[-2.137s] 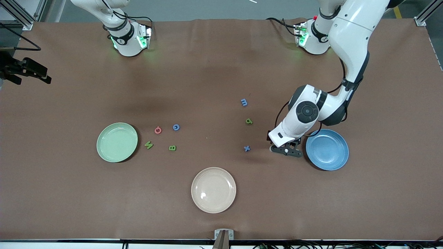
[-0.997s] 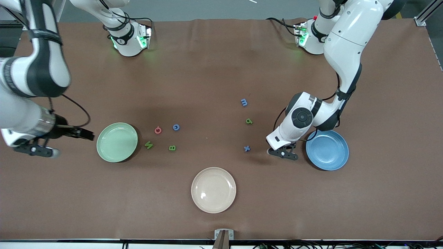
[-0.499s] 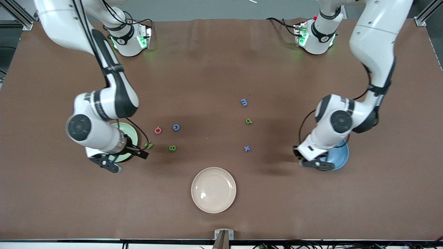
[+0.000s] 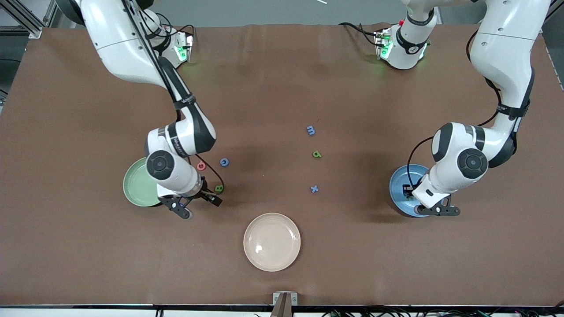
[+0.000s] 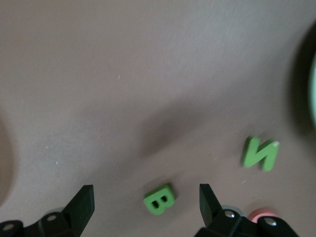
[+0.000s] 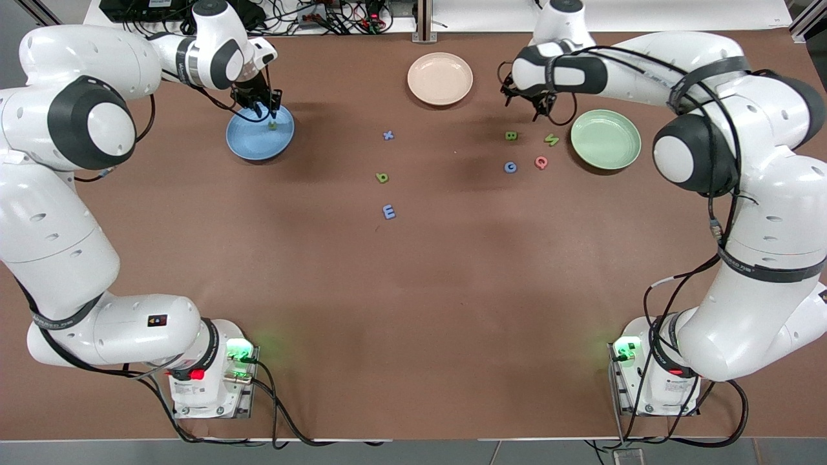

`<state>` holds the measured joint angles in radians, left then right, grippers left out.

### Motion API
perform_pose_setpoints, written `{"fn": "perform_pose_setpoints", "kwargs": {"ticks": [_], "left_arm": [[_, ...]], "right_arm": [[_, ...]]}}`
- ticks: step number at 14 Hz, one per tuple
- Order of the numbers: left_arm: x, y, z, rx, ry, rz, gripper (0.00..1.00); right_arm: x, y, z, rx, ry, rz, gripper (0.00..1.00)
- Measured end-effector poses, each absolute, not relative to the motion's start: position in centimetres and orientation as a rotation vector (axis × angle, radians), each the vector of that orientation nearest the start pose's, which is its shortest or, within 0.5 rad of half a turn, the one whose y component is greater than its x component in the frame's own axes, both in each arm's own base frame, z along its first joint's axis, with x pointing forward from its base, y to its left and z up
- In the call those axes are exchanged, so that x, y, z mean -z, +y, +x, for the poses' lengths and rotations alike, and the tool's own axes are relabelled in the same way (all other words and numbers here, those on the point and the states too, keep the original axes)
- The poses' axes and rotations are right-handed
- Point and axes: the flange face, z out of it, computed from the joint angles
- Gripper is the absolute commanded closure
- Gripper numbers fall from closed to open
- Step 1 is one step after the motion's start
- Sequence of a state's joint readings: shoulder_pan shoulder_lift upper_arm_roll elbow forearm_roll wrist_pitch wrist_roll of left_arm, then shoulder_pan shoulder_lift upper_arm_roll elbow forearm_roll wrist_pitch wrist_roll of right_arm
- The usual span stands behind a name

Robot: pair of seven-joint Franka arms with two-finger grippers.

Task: Sort upper and lower case letters into plates

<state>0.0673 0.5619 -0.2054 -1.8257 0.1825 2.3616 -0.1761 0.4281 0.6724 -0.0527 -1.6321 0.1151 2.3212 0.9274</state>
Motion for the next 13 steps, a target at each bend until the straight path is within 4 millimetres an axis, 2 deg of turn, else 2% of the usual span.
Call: {"fn": "perform_pose_setpoints", "kwargs": {"ticks": [2, 3, 4, 6, 9, 11, 13], "left_arm": [[-23.2, -8.1, 64.1, -0.046, 0.091, -3.116, 0.0], [-23.6, -9.0, 64.0, -0.047, 0.085, -3.122, 0.0], [-24.3, -10.8, 64.0, -0.036, 0.079, -3.136, 0.0], [-26.2, -16.3, 63.6, 0.002, 0.026, -3.183, 0.0], [-27.9, -26.2, 62.1, 0.03, -0.113, -3.233, 0.01], [-27.4, -32.6, 61.1, 0.021, -0.229, -3.255, 0.05], [-25.7, -37.2, 60.5, -0.003, -0.334, -3.264, 0.07]], "right_arm": [[-21.6, 27.0, 63.4, -0.019, 0.945, -2.94, 0.1], [-20.8, 27.1, 63.0, -0.013, 0.944, -2.94, 0.1], [-20.1, 27.2, 62.6, -0.009, 0.942, -2.941, 0.1], [-19.2, 27.0, 62.0, -0.012, 0.931, -2.95, 0.1], [-18.6, 26.8, 61.6, -0.024, 0.755, -3.009, 0.1], [-18.3, 26.7, 61.3, -0.03, 0.574, -3.053, 0.13], [-18.1, 26.8, 61.1, -0.034, 0.405, -3.081, 0.2]]}}
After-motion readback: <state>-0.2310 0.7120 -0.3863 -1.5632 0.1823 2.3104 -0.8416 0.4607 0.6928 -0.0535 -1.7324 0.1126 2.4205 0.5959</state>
